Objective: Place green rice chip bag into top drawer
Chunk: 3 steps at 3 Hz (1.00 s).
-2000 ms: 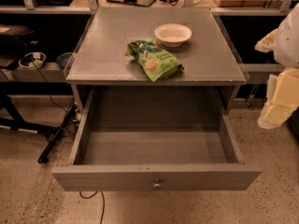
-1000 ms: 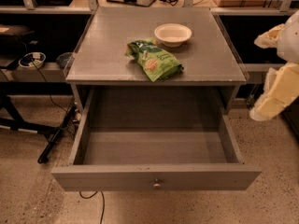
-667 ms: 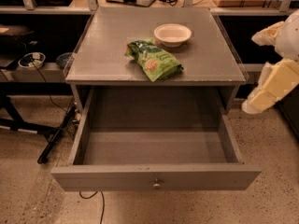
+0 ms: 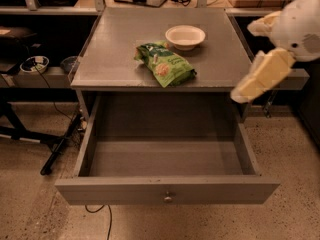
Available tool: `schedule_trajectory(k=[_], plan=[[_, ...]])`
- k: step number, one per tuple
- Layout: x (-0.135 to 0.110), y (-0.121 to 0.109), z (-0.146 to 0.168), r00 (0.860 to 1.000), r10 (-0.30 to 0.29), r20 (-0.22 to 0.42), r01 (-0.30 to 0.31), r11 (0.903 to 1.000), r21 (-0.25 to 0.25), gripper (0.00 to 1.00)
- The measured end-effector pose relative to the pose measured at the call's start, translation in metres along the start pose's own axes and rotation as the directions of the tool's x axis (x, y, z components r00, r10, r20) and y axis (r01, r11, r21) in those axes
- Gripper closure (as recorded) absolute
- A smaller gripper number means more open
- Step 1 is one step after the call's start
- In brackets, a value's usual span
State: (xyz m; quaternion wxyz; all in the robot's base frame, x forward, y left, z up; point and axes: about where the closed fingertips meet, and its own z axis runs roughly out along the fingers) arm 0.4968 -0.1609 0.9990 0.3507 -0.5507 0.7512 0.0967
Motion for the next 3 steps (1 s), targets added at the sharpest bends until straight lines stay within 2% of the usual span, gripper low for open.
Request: schedule_trajectory(k=[1, 2, 3], plan=[[-0.021, -0.005, 0.012, 1.000, 0.019, 0.025, -0.020, 0.9990, 0.039, 0.00], [-0.043, -0.020, 0.038, 0.997, 0.079, -0.011, -0.077, 0.9913, 0.106, 0.00], [-0.044, -0.020, 0.039, 0.997, 0.078, -0.005, -0.077, 0.9912, 0.108, 0.00]])
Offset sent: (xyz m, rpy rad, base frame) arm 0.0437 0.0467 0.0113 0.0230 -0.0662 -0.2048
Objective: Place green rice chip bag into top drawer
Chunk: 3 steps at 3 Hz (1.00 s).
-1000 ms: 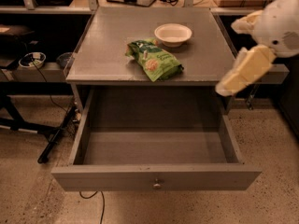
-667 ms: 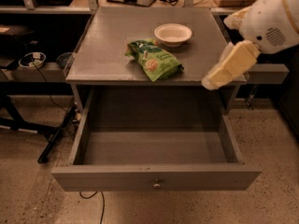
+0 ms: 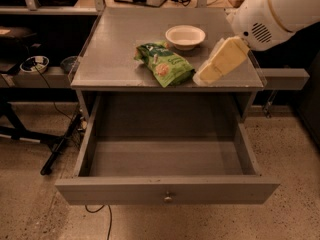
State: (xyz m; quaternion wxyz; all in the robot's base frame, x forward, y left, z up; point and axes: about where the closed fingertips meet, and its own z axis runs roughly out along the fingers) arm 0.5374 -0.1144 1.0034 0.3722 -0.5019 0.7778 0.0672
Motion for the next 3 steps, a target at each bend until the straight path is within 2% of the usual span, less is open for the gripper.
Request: schedule_trajectory(k=[1, 2, 3], plan=[[-0.005, -0.002, 0.008, 0.999, 0.000, 0.052, 0.000, 1.0000, 0.010, 0.00], [-0.022, -0.022, 0.045, 0.993, 0.010, 0.120, -0.010, 0.9999, -0.004, 0.00], [-0.033, -0.035, 0.067, 0.990, 0.010, 0.143, -0.009, 0.9999, -0.005, 0.00]])
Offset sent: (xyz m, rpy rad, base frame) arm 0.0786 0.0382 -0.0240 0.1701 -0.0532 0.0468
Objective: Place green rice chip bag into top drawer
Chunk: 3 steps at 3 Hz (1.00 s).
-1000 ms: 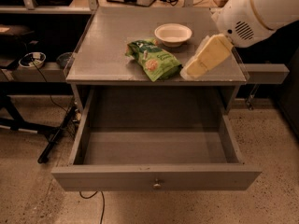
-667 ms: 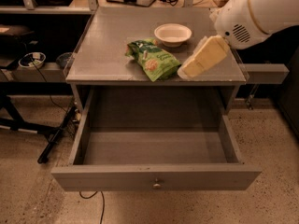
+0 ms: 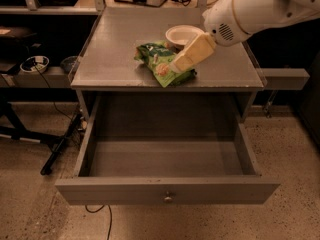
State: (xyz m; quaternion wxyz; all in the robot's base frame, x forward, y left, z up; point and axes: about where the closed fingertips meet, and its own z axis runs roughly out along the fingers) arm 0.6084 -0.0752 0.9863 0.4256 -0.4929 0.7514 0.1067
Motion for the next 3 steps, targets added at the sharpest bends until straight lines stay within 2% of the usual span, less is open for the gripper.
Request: schedule_trajectory(k=[2, 3], plan=[[0.007, -0.021, 0.028, 0.999, 0.036, -0.012, -0.036, 0.9985, 0.041, 0.00], [0.003, -0.029, 0.050, 0.999, 0.043, -0.015, -0.043, 0.9986, 0.030, 0.00]])
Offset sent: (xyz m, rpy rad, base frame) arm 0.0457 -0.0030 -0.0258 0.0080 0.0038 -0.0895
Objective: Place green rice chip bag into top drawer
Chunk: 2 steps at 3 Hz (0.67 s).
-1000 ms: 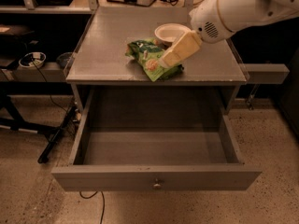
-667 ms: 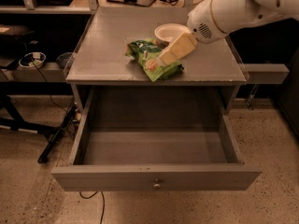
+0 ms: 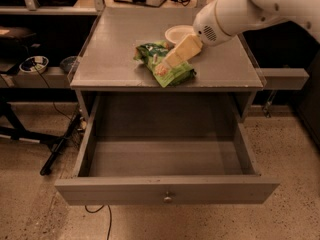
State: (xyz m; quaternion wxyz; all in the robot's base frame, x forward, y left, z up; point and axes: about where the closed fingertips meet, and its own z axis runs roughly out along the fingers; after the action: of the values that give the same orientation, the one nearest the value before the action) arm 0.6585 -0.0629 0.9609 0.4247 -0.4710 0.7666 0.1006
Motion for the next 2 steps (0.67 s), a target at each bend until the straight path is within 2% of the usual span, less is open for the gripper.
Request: schedule_trajectory(k=[2], plan=[[-0.001, -0.003, 0.037, 0.999, 0.016, -0.028, -0.017, 0.9992, -0.037, 0.00]])
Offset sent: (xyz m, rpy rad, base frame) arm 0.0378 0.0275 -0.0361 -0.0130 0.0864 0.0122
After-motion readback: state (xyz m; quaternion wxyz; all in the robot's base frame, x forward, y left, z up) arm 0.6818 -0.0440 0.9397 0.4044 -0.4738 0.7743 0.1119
